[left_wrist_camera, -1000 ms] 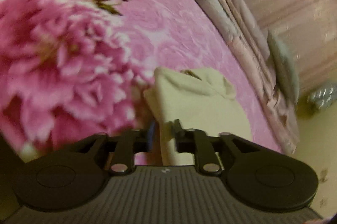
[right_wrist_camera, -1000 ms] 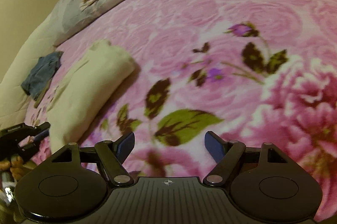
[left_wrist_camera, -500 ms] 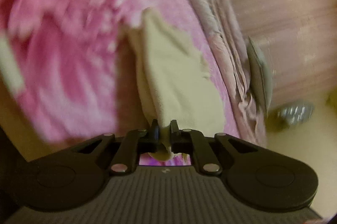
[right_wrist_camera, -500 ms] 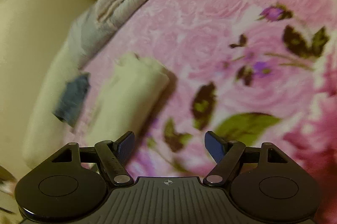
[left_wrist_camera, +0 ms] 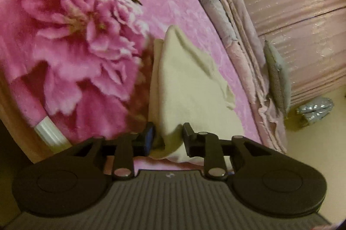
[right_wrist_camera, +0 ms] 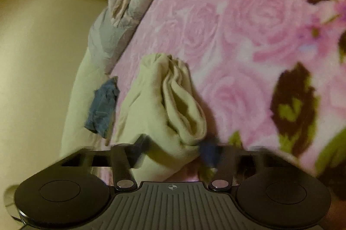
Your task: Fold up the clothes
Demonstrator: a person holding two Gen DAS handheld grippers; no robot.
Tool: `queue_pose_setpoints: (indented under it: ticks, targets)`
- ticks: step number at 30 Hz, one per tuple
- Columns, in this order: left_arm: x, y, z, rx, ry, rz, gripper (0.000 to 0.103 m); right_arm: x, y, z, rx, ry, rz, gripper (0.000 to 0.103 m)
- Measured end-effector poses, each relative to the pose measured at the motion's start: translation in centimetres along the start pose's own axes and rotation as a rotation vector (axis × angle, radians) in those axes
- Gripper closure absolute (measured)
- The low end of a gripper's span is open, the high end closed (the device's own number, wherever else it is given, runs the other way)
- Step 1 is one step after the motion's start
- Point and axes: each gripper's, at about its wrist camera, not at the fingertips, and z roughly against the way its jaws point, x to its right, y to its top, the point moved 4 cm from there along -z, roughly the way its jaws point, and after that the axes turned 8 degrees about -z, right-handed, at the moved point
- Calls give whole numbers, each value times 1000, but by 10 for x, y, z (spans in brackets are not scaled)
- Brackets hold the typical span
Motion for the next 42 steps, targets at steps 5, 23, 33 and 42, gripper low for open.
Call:
queue_pose_setpoints:
  ticks: [5, 23, 33, 42]
  targets:
    - [6, 19, 2, 31, 37, -96, 93, -5, -20, 8, -5, -18, 4, 72]
    - [-8, 98, -74, 25, -30, -71, 69, -34, 49, -24, 110, -19, 195, 52]
    - [-5, 99, -89, 80, 25, -206, 92, -39, 33, -61, 206, -200, 487, 99]
    - [36, 85, -15, 186, 123, -409, 89, -67, -26, -14, 287, -282, 698, 44]
